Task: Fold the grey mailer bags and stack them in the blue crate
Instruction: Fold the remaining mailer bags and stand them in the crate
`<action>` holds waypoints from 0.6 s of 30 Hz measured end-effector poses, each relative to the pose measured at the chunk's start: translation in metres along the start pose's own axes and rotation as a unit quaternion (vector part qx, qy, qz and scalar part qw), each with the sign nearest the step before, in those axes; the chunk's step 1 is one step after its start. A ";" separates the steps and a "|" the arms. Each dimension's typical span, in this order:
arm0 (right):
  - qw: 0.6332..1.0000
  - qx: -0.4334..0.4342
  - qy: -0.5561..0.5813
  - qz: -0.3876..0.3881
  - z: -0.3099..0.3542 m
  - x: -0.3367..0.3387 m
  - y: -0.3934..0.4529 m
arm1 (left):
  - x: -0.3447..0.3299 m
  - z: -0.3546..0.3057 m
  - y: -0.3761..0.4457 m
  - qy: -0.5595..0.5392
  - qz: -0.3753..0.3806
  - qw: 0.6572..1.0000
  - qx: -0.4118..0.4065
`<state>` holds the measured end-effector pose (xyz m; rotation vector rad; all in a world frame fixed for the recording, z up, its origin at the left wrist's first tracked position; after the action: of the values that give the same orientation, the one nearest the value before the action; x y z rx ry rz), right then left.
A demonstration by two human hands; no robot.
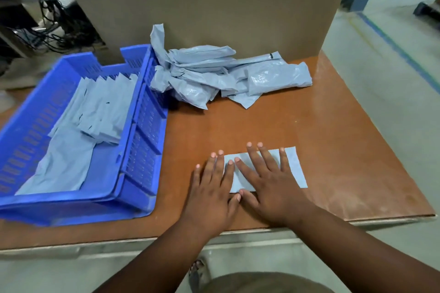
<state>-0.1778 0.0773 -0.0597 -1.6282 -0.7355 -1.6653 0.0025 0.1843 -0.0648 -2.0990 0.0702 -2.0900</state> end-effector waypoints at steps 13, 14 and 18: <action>0.998 -0.010 0.000 0.062 0.001 -0.016 0.006 | -0.021 0.008 0.004 -0.039 0.009 0.999 -0.026; 0.998 -0.010 0.002 0.063 0.001 -0.016 0.006 | -0.021 0.008 0.004 -0.042 0.008 0.999 -0.027; 0.998 -0.003 0.016 0.064 0.002 -0.015 0.002 | -0.021 0.008 0.002 -0.046 0.016 0.998 -0.031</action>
<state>-0.1749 0.0788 -0.0745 -1.6148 -0.5977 -1.5991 0.0109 0.1864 -0.0861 -2.2096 0.1568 -1.9952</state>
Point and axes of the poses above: each hand's wrist, its own y-axis towards the middle knuckle, its own x-axis out of the back of the hand, z = x × y, the point moved 1 cm from there along y, towards the middle knuckle, and after that the axes turned 9 degrees about z, right-handed, at the moved point
